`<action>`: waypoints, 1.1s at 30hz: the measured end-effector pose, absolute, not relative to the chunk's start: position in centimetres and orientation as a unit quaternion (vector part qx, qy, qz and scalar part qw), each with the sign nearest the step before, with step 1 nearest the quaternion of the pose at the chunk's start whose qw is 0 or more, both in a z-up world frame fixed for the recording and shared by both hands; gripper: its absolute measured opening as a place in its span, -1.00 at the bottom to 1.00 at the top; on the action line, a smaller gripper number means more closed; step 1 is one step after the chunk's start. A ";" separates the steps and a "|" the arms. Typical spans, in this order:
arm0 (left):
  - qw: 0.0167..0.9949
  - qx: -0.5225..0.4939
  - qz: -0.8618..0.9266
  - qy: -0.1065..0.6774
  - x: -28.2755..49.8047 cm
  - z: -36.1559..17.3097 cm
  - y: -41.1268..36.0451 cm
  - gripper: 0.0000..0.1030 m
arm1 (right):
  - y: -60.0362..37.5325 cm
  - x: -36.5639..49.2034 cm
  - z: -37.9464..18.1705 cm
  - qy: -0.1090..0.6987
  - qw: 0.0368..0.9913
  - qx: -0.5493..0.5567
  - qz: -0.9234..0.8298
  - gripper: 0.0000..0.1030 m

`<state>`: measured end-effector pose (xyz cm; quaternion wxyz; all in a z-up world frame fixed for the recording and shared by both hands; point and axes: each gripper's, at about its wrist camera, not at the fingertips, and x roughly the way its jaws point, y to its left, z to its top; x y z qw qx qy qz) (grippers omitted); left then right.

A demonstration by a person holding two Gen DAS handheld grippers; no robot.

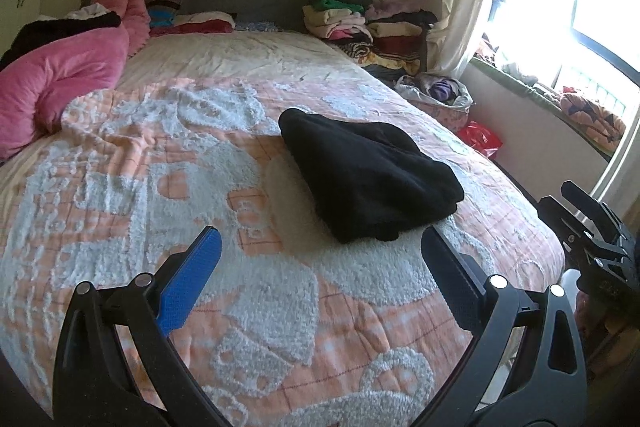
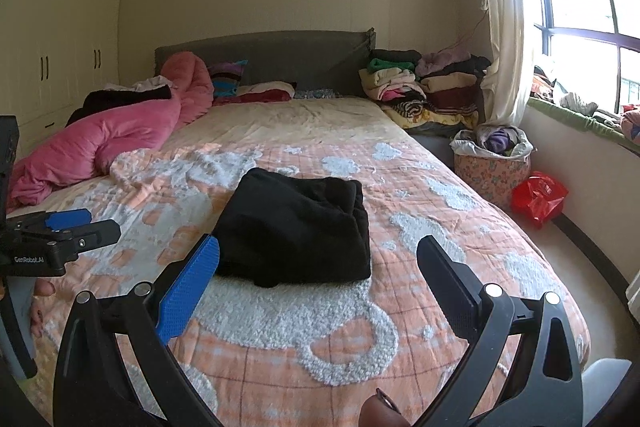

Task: Fold small clothes

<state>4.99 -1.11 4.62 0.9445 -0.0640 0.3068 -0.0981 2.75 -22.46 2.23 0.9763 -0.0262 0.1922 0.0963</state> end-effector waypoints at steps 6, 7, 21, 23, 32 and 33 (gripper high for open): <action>0.946 -0.064 -0.098 0.301 3.4 4.0 -0.9 0.82 | -22.0 1.3 1.7 0.188 0.977 -0.021 0.096 0.91; 0.946 -0.064 -0.099 0.301 3.1 4.0 -0.8 0.82 | -22.0 1.0 1.7 0.186 0.978 -0.018 0.097 0.91; 0.941 -0.059 -0.099 0.319 1.0 2.0 -1.0 0.82 | -21.2 -1.6 -0.5 0.196 0.977 -0.009 0.084 0.92; 0.940 -0.059 -0.095 0.322 0.9 1.7 -0.9 0.82 | -21.1 -1.7 -1.0 0.204 0.976 -0.007 0.080 0.92; 0.935 -0.064 -0.080 0.340 1.3 0.5 -0.2 0.82 | -20.1 -1.2 -3.6 0.243 0.967 -0.001 0.078 0.91; 0.934 -0.063 -0.079 0.343 1.4 0.3 -0.1 0.82 | -20.0 -1.0 -3.7 0.247 0.966 0.002 0.078 0.91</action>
